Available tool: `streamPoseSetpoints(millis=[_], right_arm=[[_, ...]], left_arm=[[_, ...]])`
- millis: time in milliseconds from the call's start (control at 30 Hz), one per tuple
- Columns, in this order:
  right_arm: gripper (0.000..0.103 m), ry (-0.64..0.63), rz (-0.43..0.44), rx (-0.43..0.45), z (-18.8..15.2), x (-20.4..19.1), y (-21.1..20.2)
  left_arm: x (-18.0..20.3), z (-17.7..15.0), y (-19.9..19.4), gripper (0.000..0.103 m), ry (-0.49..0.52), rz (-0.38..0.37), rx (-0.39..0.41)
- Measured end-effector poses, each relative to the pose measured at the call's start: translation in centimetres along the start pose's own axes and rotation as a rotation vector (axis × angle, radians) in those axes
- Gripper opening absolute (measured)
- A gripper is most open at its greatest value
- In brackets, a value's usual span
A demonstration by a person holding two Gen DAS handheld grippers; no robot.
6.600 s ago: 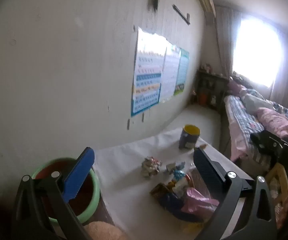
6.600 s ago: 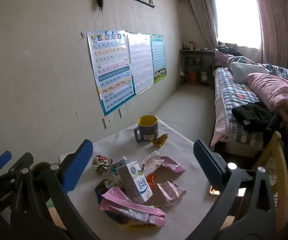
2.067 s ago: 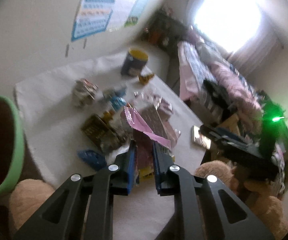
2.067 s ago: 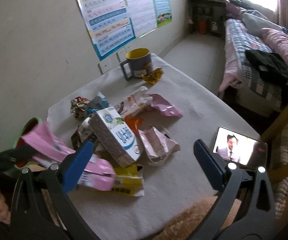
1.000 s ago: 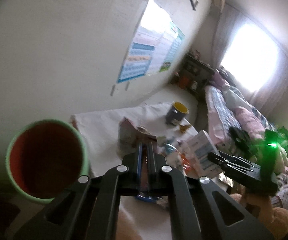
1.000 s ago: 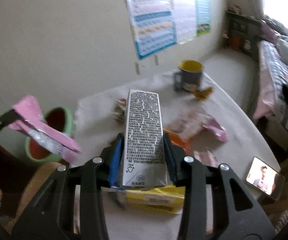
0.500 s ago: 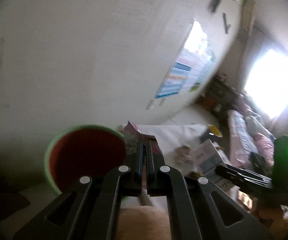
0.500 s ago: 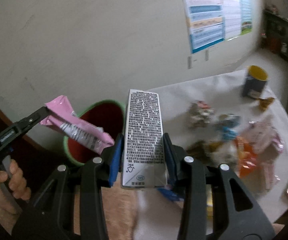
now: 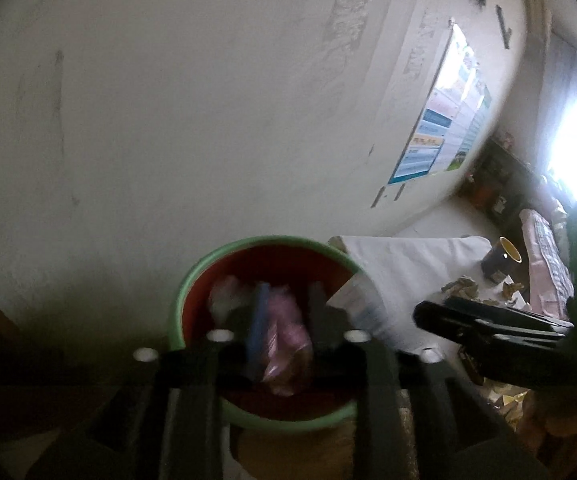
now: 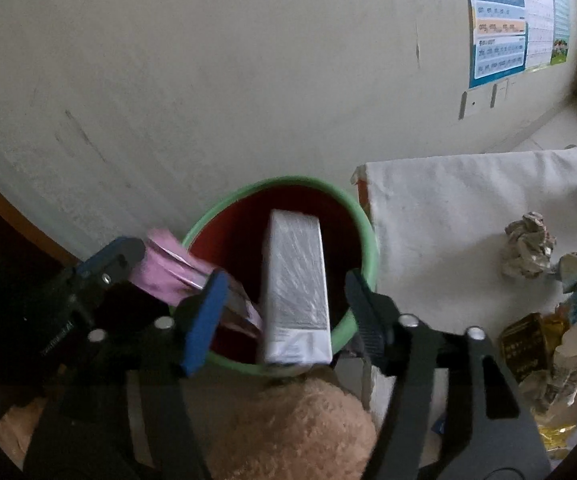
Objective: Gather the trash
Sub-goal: 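Open both tools over the green-rimmed bucket to drop wrapper and carton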
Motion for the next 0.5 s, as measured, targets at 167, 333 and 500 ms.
streamPoseSetpoints(millis=[167, 333, 500], right_arm=[[0.066, 0.0, -0.018, 0.028, -0.5, 1.4, -1.4], [0.066, 0.003, -0.082, 0.068, -1.2, 3.7, -4.3], [0.068, -0.011, -0.188, 0.098, -2.8, 7.2, -7.7]], left_arm=[[0.3, -0.5, -0.4, 0.042, -0.005, 0.0, -0.003], [2.7, -1.0, -0.5, 0.046, 0.016, -0.036, -0.025], [7.4, -1.9, -0.8, 0.051, 0.079, -0.116, -0.053]])
Point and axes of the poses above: each gripper's, at about its wrist camera, not at the fingertips, and y roughly the way its jaws point, x to its right, z to its top, the point moved 6 cm from there along y, roughly the way its jaws point, and after that the axes turned 6 degrees about x, right-handed, at the moved point
